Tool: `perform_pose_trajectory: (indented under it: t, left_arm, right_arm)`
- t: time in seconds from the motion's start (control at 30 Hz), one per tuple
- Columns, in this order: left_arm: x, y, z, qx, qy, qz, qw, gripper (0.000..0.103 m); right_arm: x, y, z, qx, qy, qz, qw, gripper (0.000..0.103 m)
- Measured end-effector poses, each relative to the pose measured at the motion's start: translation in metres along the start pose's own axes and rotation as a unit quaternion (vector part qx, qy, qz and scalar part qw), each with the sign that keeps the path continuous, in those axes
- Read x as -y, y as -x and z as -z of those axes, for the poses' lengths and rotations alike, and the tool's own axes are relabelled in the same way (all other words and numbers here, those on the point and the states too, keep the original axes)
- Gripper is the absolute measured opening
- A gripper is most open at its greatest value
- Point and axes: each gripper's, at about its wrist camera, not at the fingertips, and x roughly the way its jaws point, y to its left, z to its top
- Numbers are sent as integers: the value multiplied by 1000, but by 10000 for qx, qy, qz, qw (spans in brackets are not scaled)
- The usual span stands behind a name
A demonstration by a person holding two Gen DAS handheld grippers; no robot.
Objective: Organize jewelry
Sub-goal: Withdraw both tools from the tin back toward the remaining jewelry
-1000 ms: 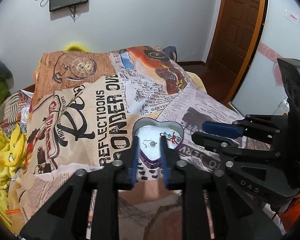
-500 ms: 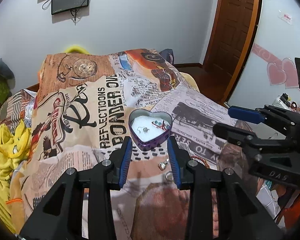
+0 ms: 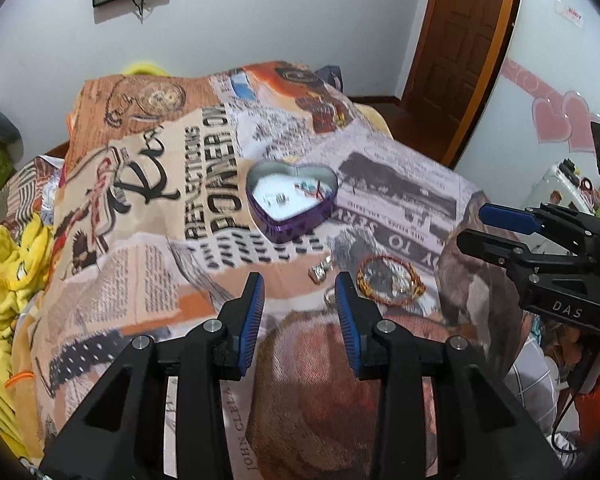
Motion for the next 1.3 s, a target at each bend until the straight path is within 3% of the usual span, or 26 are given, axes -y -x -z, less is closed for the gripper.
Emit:
perform_pose_trajectory:
  t: [0.3, 0.6, 1.07, 1.3]
  left_arm:
    - [7, -28, 17, -438, -41, 115, 9990, 36]
    - [7, -46, 21, -649, 26, 223, 9976, 36]
    - [10, -62, 18, -709, 10, 404, 9967, 36]
    - [8, -65, 15, -726, 61, 512, 9960, 36]
  right_arm:
    - [5, -22, 29, -469, -70, -137, 9988, 45]
    - [0, -39, 31, -608, -166, -330, 9975, 45]
    - [9, -48, 31, -602, 304, 235, 9974, 45]
    - [23, -53, 22, -518, 190, 417, 9976, 45]
